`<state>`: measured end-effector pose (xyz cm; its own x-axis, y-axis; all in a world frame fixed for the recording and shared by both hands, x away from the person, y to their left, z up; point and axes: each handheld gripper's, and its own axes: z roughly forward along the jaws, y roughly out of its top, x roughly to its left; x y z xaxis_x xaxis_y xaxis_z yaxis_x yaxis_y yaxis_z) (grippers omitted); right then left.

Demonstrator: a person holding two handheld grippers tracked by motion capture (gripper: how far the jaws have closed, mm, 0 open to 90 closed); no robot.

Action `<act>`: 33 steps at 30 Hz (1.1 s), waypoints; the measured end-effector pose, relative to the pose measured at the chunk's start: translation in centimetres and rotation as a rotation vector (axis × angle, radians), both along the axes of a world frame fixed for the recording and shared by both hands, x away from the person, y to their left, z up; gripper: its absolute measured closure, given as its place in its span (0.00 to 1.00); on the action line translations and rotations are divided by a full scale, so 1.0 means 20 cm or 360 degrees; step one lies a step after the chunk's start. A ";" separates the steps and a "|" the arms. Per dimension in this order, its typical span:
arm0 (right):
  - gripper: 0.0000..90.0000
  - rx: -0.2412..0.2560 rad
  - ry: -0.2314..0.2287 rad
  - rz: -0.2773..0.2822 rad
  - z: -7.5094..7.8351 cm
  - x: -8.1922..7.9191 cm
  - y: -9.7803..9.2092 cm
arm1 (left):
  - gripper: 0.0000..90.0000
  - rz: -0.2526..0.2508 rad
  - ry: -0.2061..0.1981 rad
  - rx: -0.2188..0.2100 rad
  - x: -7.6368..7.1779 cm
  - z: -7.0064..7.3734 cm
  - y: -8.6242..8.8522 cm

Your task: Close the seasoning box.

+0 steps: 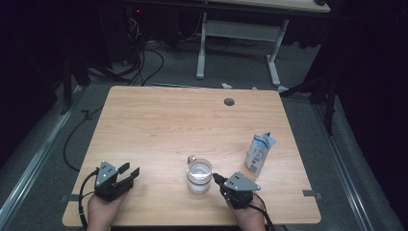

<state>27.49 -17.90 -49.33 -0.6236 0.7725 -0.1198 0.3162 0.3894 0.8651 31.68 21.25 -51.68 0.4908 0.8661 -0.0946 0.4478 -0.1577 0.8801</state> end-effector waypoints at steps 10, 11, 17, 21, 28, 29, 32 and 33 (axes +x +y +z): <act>1.00 -0.0023 -0.0013 0.0061 0.00 -0.03 0.05 | 0.59 -0.0005 0.0003 0.0003 0.00 0.00 0.00; 1.00 -0.0019 -0.0012 0.0069 0.00 -0.03 0.06 | 0.59 -0.0006 0.0004 0.0005 0.00 0.00 0.00; 1.00 -0.0034 -0.0021 0.0096 0.00 -0.04 0.08 | 0.59 -0.0012 0.0002 0.0010 0.00 0.00 -0.01; 1.00 -0.0031 -0.0026 0.0118 0.00 -0.05 0.10 | 0.59 -0.0013 0.0002 0.0009 0.00 0.00 -0.01; 1.00 -0.0040 -0.0030 0.0135 0.00 -0.06 0.13 | 0.59 -0.0017 0.0003 0.0015 0.00 0.00 -0.01; 1.00 -0.0041 -0.0030 0.0136 0.00 -0.06 0.13 | 0.59 -0.0018 0.0003 0.0016 0.00 0.00 -0.01; 1.00 -0.0036 -0.0032 0.0137 0.00 -0.06 0.13 | 0.58 -0.0020 0.0006 0.0020 0.00 0.00 -0.01; 1.00 -0.0037 -0.0035 0.0137 0.00 -0.06 0.12 | 0.58 -0.0020 0.0006 0.0021 0.00 0.00 -0.01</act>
